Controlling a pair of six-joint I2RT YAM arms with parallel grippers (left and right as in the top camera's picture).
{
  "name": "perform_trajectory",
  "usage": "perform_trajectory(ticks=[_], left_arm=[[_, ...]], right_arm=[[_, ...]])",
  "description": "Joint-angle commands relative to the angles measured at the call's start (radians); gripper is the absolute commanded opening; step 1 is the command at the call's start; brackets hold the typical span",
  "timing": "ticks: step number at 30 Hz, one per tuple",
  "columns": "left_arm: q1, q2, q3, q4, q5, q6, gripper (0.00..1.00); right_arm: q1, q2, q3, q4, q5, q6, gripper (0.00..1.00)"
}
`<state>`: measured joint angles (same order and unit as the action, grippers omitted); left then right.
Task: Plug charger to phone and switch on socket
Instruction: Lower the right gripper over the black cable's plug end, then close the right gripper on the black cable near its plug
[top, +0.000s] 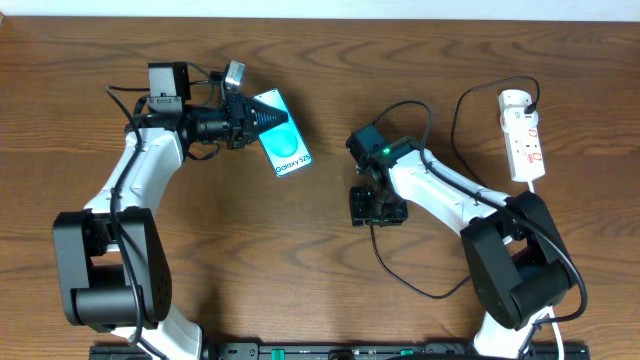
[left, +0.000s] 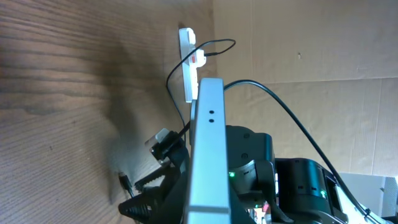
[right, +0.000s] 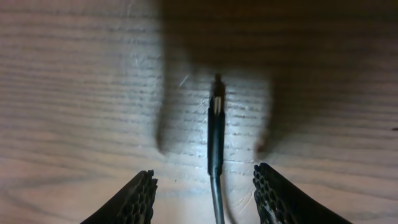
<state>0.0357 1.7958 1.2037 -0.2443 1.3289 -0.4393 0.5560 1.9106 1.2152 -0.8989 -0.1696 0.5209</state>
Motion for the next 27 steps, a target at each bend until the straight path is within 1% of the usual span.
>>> perform_trajectory(ticks=[1,8,17,23,27], left_arm=[[0.002,0.005,0.008,-0.002,0.021,0.021,0.07],[0.002,0.005,0.008,-0.007,0.021,0.021,0.07],[0.002,0.005,0.008,-0.009,0.021,0.024,0.07],[0.002,0.005,0.008,-0.01,0.021,0.024,0.07],[0.002,0.005,0.008,-0.01,0.021,0.024,0.07]], right_arm=[[0.011,0.009,-0.006,0.002,0.037,0.03,0.51],[0.013,0.027,-0.006,0.006,0.036,0.032,0.47],[0.02,0.039,-0.006,0.01,0.037,0.033,0.47],[0.02,0.039,-0.006,0.016,0.037,0.033,0.4],[0.02,0.039,-0.006,0.017,0.061,0.043,0.38]])
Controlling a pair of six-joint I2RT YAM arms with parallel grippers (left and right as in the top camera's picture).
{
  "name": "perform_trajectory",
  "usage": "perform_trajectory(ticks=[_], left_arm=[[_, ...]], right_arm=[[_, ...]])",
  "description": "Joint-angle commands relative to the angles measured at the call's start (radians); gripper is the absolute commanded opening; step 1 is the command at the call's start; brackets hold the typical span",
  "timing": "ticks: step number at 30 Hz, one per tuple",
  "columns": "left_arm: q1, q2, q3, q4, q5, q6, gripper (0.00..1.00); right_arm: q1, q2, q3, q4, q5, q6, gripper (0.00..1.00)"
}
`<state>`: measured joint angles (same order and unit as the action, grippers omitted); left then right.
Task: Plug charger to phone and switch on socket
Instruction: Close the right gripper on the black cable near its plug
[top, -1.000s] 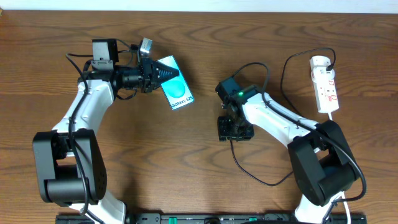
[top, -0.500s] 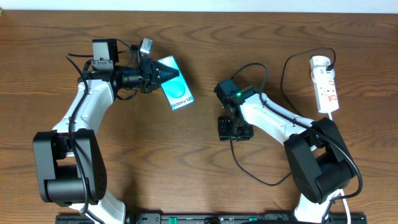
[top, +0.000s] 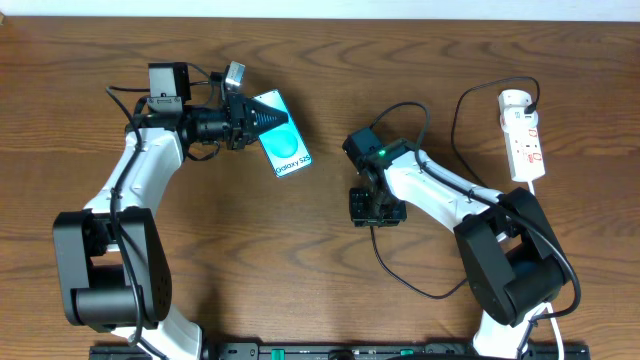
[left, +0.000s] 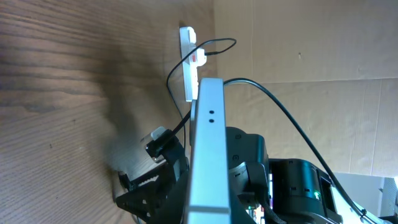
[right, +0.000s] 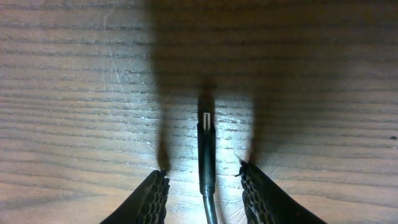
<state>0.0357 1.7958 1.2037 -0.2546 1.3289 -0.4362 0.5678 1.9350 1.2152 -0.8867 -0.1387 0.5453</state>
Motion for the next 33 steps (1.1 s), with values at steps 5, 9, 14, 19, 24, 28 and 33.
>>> perform_trajectory(ticks=[5,9,14,19,24,28,33], left_arm=[[0.002,0.005,0.008,0.001,0.021,0.025,0.07],[0.002,0.005,0.008,0.001,0.021,0.025,0.07],[0.002,0.005,0.008,0.0,0.021,0.025,0.07],[0.002,0.005,0.008,0.0,0.021,0.025,0.07],[0.002,0.005,0.008,0.0,0.021,0.025,0.07],[0.002,0.005,0.008,0.0,0.021,0.025,0.07],[0.002,0.005,0.008,0.0,0.021,0.025,0.07]], right_arm=[[0.008,0.014,-0.006,0.02,0.041,0.031,0.38],[0.008,0.014,-0.006,0.03,0.058,0.045,0.34],[0.008,0.014,-0.006,0.042,0.058,0.047,0.34],[0.008,0.014,-0.006,0.04,0.058,0.05,0.31],[0.01,0.014,-0.006,0.032,0.058,0.05,0.3],[0.01,0.014,-0.008,0.03,0.058,0.05,0.27],[0.01,0.014,-0.008,0.026,0.058,0.05,0.24]])
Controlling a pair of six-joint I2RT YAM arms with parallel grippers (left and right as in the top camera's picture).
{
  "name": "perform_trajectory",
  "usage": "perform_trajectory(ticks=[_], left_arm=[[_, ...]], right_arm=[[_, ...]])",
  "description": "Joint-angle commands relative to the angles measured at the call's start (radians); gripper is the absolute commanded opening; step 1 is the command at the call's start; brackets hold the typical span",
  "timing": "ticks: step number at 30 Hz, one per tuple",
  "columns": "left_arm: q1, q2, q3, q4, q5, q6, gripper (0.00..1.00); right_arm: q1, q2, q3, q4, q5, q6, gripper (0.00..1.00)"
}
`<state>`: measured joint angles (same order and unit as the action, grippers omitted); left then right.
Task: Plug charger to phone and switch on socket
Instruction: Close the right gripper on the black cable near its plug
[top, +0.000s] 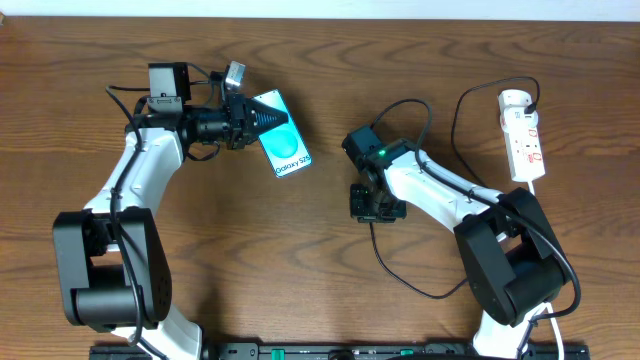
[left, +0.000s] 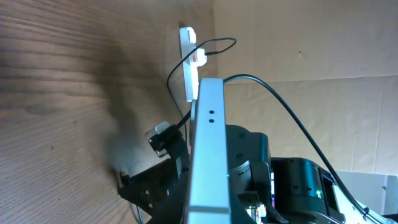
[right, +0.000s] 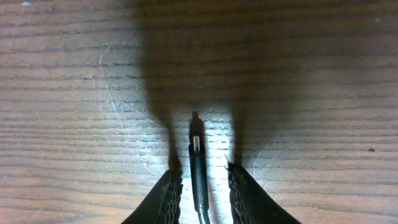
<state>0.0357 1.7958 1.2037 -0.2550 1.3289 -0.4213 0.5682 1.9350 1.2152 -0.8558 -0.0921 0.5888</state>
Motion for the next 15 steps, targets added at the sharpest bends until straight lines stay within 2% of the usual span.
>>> perform_trajectory(ticks=[1,15], left_arm=[[0.002,0.005,0.008,0.0,0.021,0.01,0.07],[0.002,0.005,-0.008,0.001,0.006,0.01,0.07]], right_arm=[[0.01,0.014,-0.008,-0.006,0.011,0.006,0.24],[0.01,0.014,-0.008,-0.008,0.011,0.01,0.04]])
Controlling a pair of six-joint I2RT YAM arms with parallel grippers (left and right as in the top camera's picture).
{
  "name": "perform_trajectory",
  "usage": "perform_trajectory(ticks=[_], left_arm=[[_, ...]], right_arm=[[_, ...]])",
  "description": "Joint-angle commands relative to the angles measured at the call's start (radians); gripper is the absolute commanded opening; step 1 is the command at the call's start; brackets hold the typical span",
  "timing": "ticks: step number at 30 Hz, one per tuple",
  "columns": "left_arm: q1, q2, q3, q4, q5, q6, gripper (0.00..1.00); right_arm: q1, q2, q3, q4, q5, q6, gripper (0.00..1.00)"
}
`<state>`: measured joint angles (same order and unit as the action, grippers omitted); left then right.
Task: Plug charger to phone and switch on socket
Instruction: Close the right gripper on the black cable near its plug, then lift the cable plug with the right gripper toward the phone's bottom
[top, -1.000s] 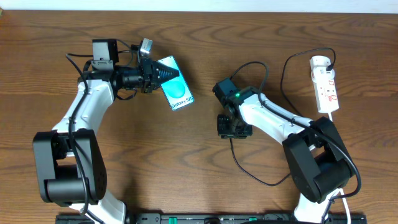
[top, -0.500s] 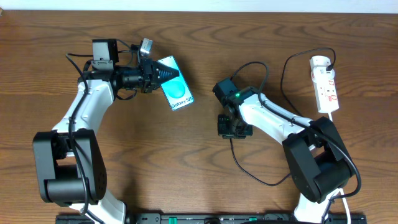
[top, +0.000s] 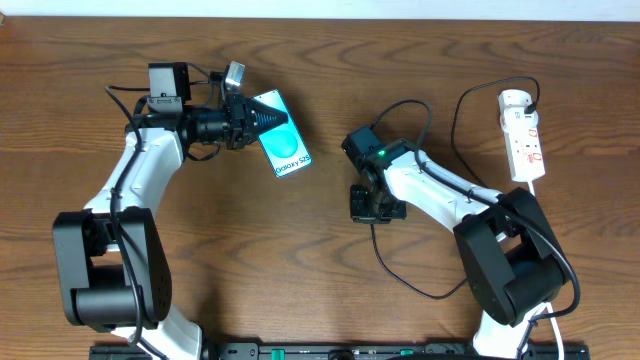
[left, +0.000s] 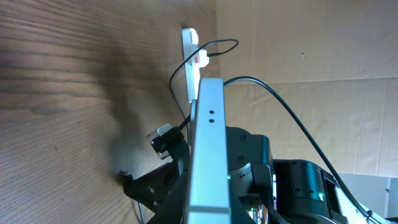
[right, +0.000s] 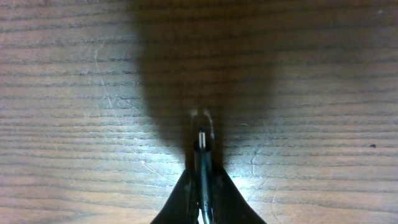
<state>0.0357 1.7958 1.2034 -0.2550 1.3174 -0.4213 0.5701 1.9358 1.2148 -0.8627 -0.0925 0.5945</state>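
Observation:
A phone (top: 281, 141) with a light blue "Galaxy S25" screen is held tilted at the back left, my left gripper (top: 255, 118) shut on its upper end; the left wrist view shows it edge-on (left: 205, 149). My right gripper (top: 377, 212) points down at the table's middle and is shut on the black charger plug (right: 201, 155), whose metal tip sticks out past the fingers (right: 180, 202). The black cable (top: 410, 282) loops to the white socket strip (top: 522, 135) at the far right, also visible as the white socket strip (left: 189, 62).
Wooden table (top: 300, 260) all round. Cardboard wall (left: 311, 43) behind the table in the left wrist view. The cable's slack lies in loops in front of and behind the right arm.
My right gripper's fingers, narrowly apart on either side of the charger plug, have shut on it. The left gripper and the phone have stayed put.
My right gripper stood wide open over the charger plug lying on the table. Its fingers were closer at each later moment, and now they pinch the plug. All the while my left gripper held the phone tilted at the back left.

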Motion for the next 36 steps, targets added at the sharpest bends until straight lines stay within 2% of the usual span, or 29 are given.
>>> perform_trajectory(ticks=[1,13,19,22,27,30,36], left_arm=[[0.002,0.005,-0.008,0.001,0.018,0.01,0.07],[0.002,0.005,-0.008,0.001,0.018,0.01,0.07],[0.002,0.005,-0.008,0.002,0.018,0.01,0.07],[0.005,0.005,-0.008,0.003,0.029,0.01,0.07],[0.029,0.005,-0.008,0.068,0.164,-0.01,0.07],[0.062,0.005,-0.007,0.143,0.234,-0.077,0.07],[0.119,0.005,-0.007,0.245,0.255,-0.196,0.07]], right_arm=[[0.008,0.013,-0.008,-0.001,0.011,0.004,0.03],[0.005,0.013,0.0,-0.006,0.004,0.01,0.01],[-0.037,0.0,0.142,-0.164,0.003,-0.086,0.01],[-0.058,-0.027,0.266,-0.256,-0.116,-0.22,0.01],[-0.066,-0.078,0.351,-0.264,-0.487,-0.464,0.01],[-0.072,-0.101,0.369,-0.264,-0.715,-0.585,0.01],[-0.072,-0.104,0.369,-0.294,-0.909,-0.725,0.01]])
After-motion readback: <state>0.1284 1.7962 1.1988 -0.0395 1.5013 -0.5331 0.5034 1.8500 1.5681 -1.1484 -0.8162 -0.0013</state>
